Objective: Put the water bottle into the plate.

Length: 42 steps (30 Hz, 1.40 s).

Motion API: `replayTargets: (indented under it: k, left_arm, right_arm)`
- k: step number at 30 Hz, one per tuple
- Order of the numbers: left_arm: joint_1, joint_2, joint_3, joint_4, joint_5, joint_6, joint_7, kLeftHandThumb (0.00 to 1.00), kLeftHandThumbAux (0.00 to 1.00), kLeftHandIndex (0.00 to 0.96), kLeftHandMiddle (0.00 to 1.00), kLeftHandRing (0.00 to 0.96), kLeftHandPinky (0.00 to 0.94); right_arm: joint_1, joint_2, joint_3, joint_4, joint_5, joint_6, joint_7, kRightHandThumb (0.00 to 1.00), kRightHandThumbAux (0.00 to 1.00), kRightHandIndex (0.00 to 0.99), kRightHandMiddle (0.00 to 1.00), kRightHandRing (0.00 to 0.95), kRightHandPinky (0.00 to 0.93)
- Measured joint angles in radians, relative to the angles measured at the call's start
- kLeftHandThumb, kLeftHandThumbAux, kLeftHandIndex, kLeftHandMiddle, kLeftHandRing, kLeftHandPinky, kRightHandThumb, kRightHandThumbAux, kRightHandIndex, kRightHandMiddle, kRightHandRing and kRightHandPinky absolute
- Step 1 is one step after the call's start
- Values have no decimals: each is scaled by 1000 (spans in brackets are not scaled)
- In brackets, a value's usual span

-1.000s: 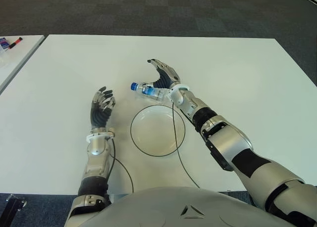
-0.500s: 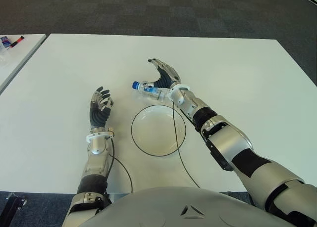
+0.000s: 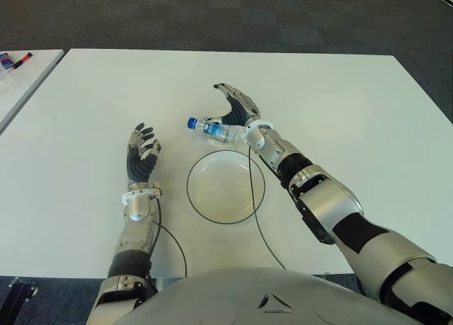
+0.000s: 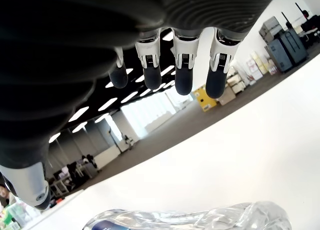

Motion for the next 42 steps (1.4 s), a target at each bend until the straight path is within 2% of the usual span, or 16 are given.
replayTargets:
  k: [12, 19, 24, 31, 35, 39, 42]
  left_arm:
    - [-5, 16, 6, 42, -19, -3, 0, 568, 617, 135, 203, 222, 282]
    - [-8, 15, -6, 35, 15, -3, 12, 596, 623, 145, 213, 230, 284]
    - [-8, 15, -9, 24, 36, 6, 34, 631, 624, 153, 218, 239, 310]
    - [-8, 11, -12, -3, 65, 31, 62, 647, 636, 154, 223, 242, 289]
    - [-8, 9, -17, -12, 80, 49, 77, 629, 642, 156, 225, 237, 267]
    - [-7, 5, -33, -28, 103, 67, 97, 622, 647, 155, 237, 242, 263]
    - [-8, 0, -46, -44, 122, 74, 114, 591, 645, 151, 240, 237, 247]
  right_arm:
    - [1, -5, -1, 2, 0, -9, 3, 412, 597, 0, 92, 151, 236]
    - [2, -10, 1, 2, -1, -11, 24, 402, 587, 0, 89, 146, 213]
    - [2, -15, 12, 2, -9, 11, 69, 361, 571, 0, 57, 106, 152]
    - [2, -22, 41, 1, -22, 67, 126, 281, 554, 0, 21, 68, 130]
    - [0, -29, 57, -2, -33, 96, 159, 228, 538, 0, 9, 58, 131]
    - [-5, -37, 81, -2, -51, 114, 191, 191, 518, 0, 1, 28, 76]
    - [-13, -42, 97, 0, -61, 117, 214, 177, 509, 0, 0, 19, 71]
